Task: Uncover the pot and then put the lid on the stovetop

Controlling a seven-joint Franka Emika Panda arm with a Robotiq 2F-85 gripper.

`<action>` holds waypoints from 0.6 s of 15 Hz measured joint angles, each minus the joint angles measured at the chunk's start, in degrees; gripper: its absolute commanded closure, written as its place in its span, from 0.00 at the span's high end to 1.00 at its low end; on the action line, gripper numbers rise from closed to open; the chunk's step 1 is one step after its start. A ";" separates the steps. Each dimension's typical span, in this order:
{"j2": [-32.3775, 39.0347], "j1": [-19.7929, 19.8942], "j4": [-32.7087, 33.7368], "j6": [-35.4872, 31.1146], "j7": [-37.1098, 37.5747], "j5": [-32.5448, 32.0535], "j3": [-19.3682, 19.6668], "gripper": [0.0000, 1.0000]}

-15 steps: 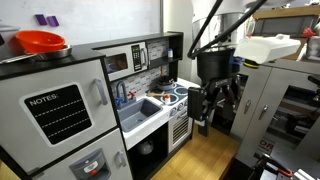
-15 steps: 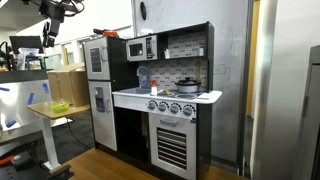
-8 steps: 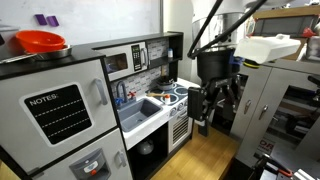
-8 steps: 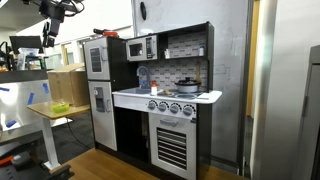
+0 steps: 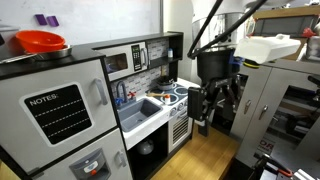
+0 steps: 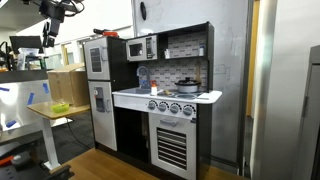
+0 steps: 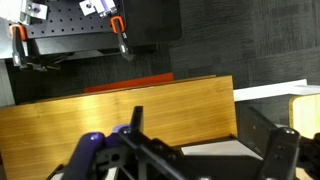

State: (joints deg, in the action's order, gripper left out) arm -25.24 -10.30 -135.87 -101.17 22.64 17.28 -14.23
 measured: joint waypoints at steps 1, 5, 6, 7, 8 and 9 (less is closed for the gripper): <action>-0.01 0.06 -0.07 -0.04 0.51 -0.39 -0.01 1.00; -0.60 1.40 -2.35 -2.80 4.15 -5.51 -0.01 1.00; -1.04 1.99 -3.44 -4.51 5.14 -7.26 -0.01 1.00; -1.63 2.66 -4.76 -6.78 6.13 -9.15 -0.01 1.00; -2.28 3.56 -6.36 -9.59 7.14 -11.28 0.02 1.00; -2.88 4.54 -7.89 -12.20 7.96 -13.28 0.07 1.00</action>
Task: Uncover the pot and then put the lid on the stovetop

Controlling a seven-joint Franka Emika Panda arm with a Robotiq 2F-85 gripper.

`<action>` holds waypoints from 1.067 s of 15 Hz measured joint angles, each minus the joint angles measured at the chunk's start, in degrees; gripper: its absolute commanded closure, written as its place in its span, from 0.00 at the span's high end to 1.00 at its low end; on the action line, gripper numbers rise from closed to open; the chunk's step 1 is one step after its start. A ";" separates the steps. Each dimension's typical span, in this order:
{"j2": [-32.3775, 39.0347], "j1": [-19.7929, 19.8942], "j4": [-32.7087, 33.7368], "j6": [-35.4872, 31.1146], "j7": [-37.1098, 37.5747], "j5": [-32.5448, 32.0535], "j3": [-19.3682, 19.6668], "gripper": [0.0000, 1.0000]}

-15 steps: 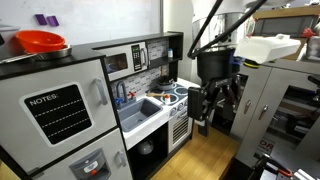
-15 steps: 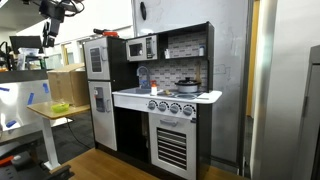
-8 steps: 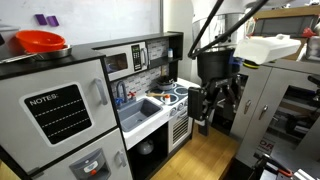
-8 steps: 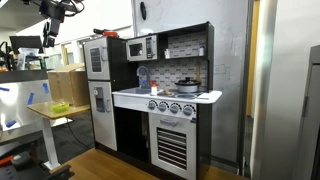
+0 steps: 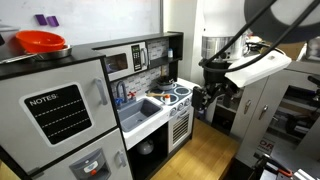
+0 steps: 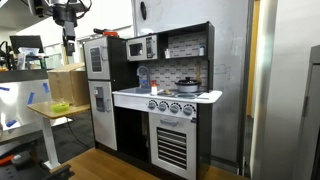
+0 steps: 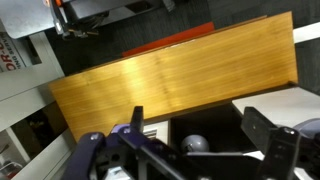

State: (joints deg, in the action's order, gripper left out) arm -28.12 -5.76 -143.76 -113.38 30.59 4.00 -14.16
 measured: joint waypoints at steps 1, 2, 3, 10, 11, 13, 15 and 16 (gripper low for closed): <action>-0.54 1.23 -1.66 -2.81 0.61 -2.06 0.17 1.00; -1.07 2.59 -3.35 -5.72 0.74 -3.79 0.51 1.00; -1.59 3.86 -5.03 -8.73 0.64 -5.15 1.19 1.00; -4.14 6.97 -13.43 -29.37 -13.31 -9.38 7.39 1.00; -4.14 6.72 -13.70 -30.05 -13.70 -9.33 7.43 1.00; -4.17 6.52 -13.86 -30.48 -13.77 -9.33 7.43 1.00; -4.19 6.47 -13.86 -30.53 -13.80 -9.33 7.46 1.00; -4.19 6.46 -13.86 -30.54 -13.80 -9.33 7.46 1.00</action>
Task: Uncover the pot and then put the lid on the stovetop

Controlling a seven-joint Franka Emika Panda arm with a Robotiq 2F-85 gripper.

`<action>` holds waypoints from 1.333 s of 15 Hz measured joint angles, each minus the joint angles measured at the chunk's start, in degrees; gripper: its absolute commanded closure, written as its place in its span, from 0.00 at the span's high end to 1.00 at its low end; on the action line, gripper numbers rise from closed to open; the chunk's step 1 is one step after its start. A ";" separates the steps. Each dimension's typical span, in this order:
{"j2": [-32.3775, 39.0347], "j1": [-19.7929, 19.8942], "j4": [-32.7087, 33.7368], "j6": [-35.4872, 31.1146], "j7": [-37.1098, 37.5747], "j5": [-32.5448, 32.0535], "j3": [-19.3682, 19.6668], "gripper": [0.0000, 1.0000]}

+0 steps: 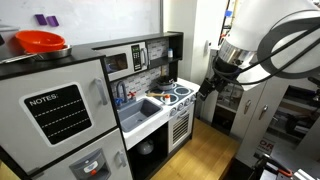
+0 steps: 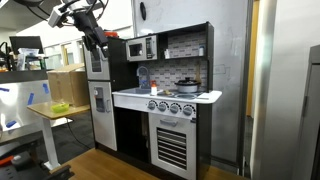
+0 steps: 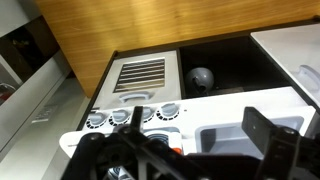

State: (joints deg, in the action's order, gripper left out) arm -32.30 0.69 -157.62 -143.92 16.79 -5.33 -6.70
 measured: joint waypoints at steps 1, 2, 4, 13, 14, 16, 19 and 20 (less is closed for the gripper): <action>0.00 -0.01 0.00 -0.01 -0.01 0.00 0.01 1.00; 0.01 0.33 0.05 -0.01 0.11 -0.43 -0.11 1.00; 0.48 2.67 0.49 -0.65 0.22 -3.44 -0.50 1.00; 11.98 20.78 3.12 -32.41 3.54 -23.42 -3.14 1.00; 14.16 22.82 3.91 -34.99 3.56 -24.50 -3.66 1.00; 19.01 26.19 5.98 -39.41 3.47 -26.23 -4.68 1.00; 25.04 28.65 9.08 -45.28 2.19 -28.25 -5.42 1.00; 25.62 28.75 9.47 -45.56 2.02 -28.28 -5.51 1.00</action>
State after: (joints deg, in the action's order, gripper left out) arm -6.69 29.45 -148.16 -189.48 18.81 -33.61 -12.21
